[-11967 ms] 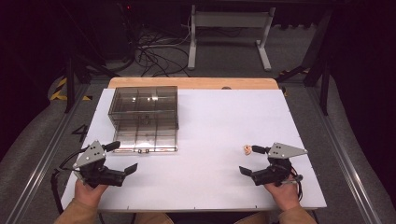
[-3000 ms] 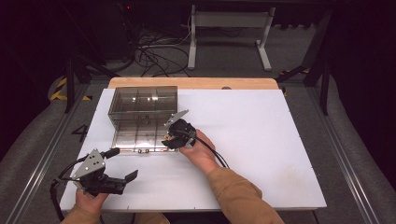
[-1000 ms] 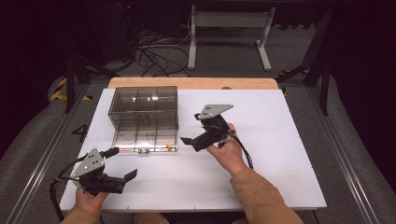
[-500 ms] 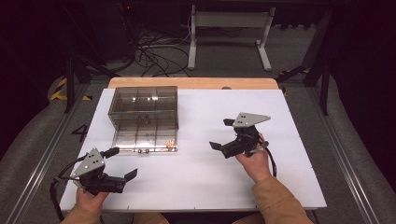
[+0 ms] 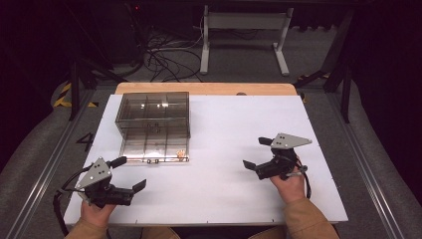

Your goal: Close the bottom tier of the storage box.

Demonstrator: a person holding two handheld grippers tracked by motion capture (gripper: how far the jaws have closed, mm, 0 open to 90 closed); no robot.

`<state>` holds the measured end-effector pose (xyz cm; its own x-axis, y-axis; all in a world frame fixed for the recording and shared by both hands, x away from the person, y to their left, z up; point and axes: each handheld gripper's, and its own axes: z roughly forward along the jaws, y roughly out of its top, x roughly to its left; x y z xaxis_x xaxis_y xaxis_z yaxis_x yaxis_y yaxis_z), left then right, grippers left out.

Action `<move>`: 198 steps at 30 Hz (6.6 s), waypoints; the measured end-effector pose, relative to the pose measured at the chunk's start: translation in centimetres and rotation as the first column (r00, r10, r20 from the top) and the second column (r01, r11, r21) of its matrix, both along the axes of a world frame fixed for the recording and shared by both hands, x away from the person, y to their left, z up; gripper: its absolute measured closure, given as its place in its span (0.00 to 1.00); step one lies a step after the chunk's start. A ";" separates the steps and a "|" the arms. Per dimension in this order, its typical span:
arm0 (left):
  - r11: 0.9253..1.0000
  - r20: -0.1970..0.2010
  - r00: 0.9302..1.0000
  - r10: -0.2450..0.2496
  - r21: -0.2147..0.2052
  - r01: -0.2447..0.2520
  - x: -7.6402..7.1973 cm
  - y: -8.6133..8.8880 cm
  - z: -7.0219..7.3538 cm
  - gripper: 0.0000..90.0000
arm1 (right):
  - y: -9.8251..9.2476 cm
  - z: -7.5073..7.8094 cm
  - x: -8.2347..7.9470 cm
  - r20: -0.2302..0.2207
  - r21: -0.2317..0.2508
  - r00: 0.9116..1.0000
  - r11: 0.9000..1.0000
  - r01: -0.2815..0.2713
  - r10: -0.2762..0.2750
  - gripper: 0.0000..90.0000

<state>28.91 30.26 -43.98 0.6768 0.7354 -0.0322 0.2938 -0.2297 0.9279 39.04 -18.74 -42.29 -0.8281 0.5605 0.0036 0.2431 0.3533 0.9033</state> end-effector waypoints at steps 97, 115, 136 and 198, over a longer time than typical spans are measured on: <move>0.945 -0.358 0.920 0.161 0.323 -0.039 9.3 -1.3 -3.0 1.00 | -1.8 -4.5 -1.5 -0.118 -0.037 0.992 0.999 0.031 -0.035 0.01; 0.967 -0.364 0.908 0.205 0.219 -0.131 11.6 -1.1 -3.3 1.00 | -1.8 -4.5 -1.4 -0.113 -0.044 0.993 0.999 0.028 -0.033 0.01; 0.962 -0.320 0.912 0.258 0.176 -0.211 14.0 -0.9 -3.9 1.00 | -1.8 -4.5 -1.4 -0.122 -0.037 0.992 0.999 0.028 -0.033 0.01; 0.983 -0.225 0.963 0.148 0.138 -0.119 11.0 -1.7 0.5 0.73 | -2.0 -4.4 -1.4 -0.119 -0.023 0.993 1.000 0.015 -0.017 0.01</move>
